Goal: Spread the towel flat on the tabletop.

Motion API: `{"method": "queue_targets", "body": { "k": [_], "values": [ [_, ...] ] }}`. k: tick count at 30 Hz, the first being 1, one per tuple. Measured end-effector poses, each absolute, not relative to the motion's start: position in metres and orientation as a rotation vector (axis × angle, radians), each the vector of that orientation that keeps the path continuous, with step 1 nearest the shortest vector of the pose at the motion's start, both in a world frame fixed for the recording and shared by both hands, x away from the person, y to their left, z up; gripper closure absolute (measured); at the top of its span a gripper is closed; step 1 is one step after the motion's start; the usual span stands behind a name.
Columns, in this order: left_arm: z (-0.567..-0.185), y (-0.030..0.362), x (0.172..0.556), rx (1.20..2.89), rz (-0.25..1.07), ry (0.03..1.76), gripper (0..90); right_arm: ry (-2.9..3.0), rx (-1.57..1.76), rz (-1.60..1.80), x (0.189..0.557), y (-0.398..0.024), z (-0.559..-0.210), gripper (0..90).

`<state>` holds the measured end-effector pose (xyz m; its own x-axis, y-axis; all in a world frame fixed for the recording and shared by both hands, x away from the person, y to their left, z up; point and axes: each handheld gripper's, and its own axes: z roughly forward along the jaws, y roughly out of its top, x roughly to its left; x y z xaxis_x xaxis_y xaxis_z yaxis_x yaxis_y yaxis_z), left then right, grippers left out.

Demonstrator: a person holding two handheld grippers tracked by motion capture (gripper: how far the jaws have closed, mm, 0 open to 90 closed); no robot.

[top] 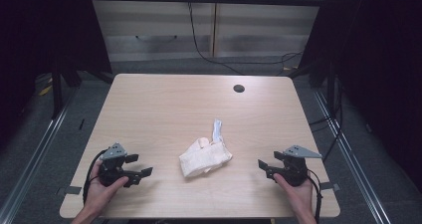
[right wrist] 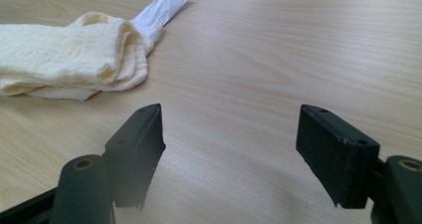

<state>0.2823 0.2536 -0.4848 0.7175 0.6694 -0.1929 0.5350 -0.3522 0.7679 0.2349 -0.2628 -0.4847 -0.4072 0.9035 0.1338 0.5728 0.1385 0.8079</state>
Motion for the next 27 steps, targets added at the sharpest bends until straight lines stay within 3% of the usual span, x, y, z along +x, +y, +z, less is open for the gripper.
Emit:
{"method": "queue_targets", "body": {
  "k": [15, 20, 27],
  "values": [
    [-0.485, 0.256, 0.282, 2.045, 0.206, 0.941, 19.8, 2.156, 1.395, 1.224, 0.236, -0.247, -0.487, 32.2],
    [-0.483, 0.255, 0.275, 2.053, 0.220, 0.914, 19.8, 2.234, 1.342, 1.255, 0.234, -0.233, -0.479, 40.7],
    [-0.486, 0.256, 0.279, 2.054, 0.210, 0.928, 19.8, 2.376, 1.258, 1.297, 0.242, -0.212, -0.472, 45.4]
  ]
}}
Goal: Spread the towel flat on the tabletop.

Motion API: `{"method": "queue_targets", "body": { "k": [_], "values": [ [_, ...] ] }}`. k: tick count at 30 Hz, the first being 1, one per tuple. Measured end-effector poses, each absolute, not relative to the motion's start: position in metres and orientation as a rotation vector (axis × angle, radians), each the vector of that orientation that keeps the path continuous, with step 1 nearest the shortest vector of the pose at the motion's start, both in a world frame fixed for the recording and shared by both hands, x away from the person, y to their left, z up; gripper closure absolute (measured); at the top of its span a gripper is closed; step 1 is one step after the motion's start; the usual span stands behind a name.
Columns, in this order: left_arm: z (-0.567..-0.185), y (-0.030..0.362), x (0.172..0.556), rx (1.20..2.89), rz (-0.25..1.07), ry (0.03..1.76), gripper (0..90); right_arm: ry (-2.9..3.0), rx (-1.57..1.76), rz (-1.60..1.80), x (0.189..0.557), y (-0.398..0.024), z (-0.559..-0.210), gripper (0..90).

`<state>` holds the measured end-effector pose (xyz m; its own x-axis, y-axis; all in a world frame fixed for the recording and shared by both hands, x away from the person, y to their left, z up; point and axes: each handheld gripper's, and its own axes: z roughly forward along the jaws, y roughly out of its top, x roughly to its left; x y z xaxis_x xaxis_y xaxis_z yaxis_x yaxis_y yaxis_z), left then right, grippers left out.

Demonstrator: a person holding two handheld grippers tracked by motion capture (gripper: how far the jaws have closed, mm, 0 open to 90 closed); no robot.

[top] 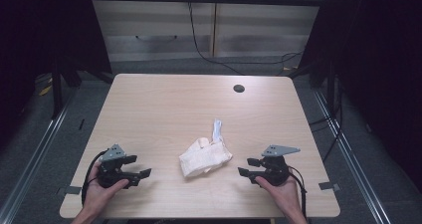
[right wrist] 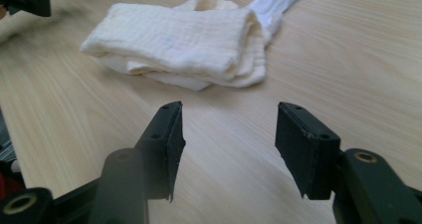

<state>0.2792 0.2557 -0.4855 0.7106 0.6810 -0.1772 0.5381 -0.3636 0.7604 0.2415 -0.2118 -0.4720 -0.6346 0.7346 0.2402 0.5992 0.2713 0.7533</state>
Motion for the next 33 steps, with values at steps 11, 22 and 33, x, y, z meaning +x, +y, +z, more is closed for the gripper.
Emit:
{"method": "queue_targets", "body": {
  "k": [11, 22, 33],
  "values": [
    [-0.485, 0.257, 0.280, 2.054, 0.207, 0.927, 19.8, 2.498, 1.114, 1.326, 0.266, -0.170, -0.458, 51.2],
    [-0.485, 0.258, 0.279, 2.046, 0.205, 0.924, 19.8, 2.602, 1.010, 1.276, 0.299, -0.128, -0.464, 45.9],
    [-0.484, 0.261, 0.279, 2.037, 0.205, 0.929, 19.8, 2.674, 1.011, 1.144, 0.304, -0.117, -0.494, 68.1]
  ]
}}
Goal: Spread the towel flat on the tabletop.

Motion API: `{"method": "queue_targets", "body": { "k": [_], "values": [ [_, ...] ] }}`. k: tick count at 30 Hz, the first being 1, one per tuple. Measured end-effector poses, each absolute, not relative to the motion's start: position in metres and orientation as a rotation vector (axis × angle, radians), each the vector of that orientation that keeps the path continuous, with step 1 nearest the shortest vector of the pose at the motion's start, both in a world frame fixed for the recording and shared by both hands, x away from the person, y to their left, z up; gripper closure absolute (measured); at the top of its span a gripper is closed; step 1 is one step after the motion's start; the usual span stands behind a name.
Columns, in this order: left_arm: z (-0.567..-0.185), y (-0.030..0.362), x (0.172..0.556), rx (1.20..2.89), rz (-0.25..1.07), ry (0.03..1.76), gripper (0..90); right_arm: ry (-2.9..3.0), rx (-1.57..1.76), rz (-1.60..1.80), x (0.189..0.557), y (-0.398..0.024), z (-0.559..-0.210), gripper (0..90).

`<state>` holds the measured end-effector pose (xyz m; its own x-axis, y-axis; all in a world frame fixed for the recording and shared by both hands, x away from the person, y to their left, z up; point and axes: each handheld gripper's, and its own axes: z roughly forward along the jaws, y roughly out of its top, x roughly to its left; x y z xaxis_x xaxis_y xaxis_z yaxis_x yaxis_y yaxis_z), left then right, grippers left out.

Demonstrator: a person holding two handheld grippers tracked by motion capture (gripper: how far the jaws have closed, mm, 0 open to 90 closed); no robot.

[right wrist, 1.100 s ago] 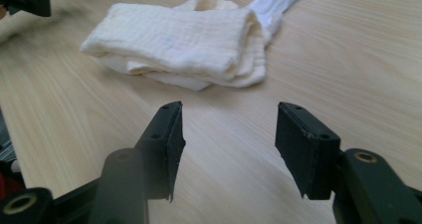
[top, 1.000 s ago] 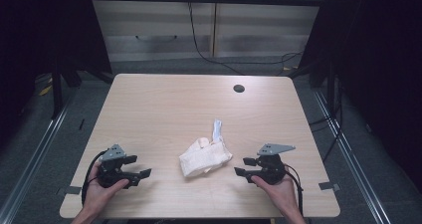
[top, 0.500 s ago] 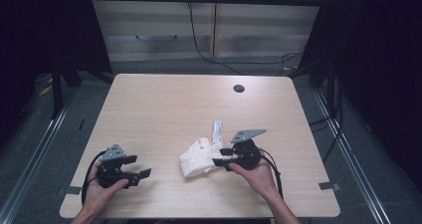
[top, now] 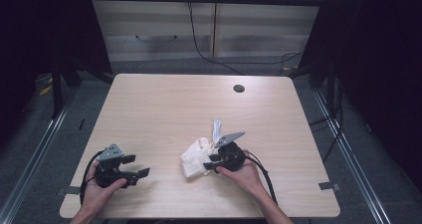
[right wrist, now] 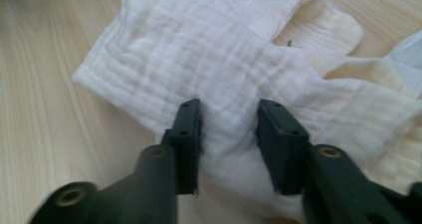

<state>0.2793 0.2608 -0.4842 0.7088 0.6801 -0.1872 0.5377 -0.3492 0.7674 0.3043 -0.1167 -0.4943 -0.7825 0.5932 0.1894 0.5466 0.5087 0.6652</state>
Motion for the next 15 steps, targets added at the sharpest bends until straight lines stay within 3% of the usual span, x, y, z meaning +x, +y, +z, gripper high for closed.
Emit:
{"method": "queue_targets", "body": {
  "k": [5, 15],
  "values": [
    [-0.484, 0.260, 0.279, 2.038, 0.208, 0.926, 19.8, 2.663, 1.022, 1.127, 0.306, -0.117, -0.493, 80.3],
    [-0.485, 0.259, 0.279, 2.048, 0.213, 0.923, 19.8, 2.589, 1.149, 1.140, 0.323, -0.129, -0.495, 81.2]
  ]
}}
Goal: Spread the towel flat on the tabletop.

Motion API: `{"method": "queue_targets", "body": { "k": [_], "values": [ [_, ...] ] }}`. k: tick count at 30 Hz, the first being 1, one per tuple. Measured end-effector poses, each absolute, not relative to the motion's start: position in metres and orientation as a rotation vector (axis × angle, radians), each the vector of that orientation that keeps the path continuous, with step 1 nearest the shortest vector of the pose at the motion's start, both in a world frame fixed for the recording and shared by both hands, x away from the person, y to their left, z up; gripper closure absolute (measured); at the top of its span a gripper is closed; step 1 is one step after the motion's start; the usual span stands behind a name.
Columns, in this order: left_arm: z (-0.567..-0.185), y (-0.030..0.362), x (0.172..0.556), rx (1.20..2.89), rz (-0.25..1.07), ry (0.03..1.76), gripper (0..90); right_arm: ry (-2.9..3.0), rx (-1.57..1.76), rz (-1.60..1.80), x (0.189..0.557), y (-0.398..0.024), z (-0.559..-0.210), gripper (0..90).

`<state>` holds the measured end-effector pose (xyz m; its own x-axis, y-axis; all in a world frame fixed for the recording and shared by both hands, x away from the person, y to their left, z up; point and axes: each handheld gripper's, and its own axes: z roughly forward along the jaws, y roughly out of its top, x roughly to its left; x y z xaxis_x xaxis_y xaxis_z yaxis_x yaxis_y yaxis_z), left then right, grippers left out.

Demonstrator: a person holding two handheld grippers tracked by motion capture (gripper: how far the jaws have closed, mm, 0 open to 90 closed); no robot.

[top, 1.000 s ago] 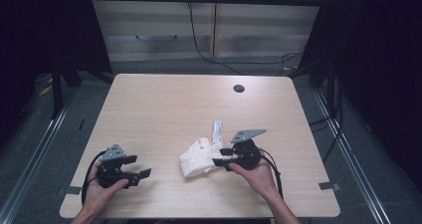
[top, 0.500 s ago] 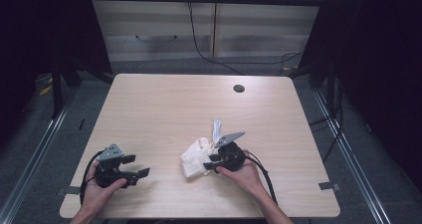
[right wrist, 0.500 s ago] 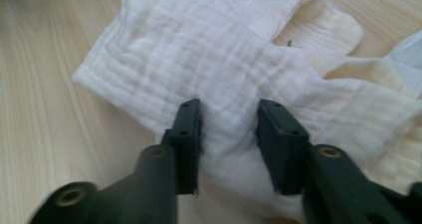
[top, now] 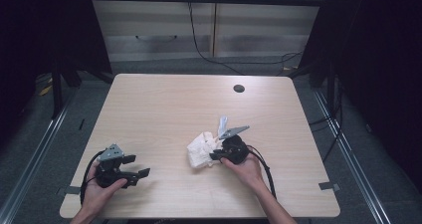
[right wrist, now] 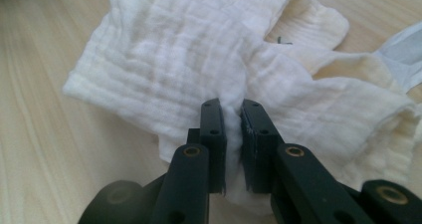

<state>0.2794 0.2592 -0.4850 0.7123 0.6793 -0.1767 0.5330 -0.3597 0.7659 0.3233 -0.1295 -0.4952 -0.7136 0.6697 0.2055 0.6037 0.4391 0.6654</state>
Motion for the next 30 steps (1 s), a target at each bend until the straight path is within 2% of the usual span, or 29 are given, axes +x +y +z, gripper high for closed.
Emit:
{"method": "queue_targets", "body": {
  "k": [8, 22, 30],
  "values": [
    [-0.485, 0.258, 0.280, 2.048, 0.217, 0.923, 19.8, 2.565, 1.137, 1.155, 0.326, -0.136, -0.489, 81.8],
    [-0.483, 0.256, 0.279, 2.033, 0.224, 0.911, 20.0, 2.466, 1.102, 1.372, 0.326, -0.140, -0.440, 82.8],
    [-0.470, 0.227, 0.286, 2.003, 0.214, 0.848, 20.1, 2.489, 1.091, 1.436, 0.335, -0.109, -0.436, 82.7]
  ]
}}
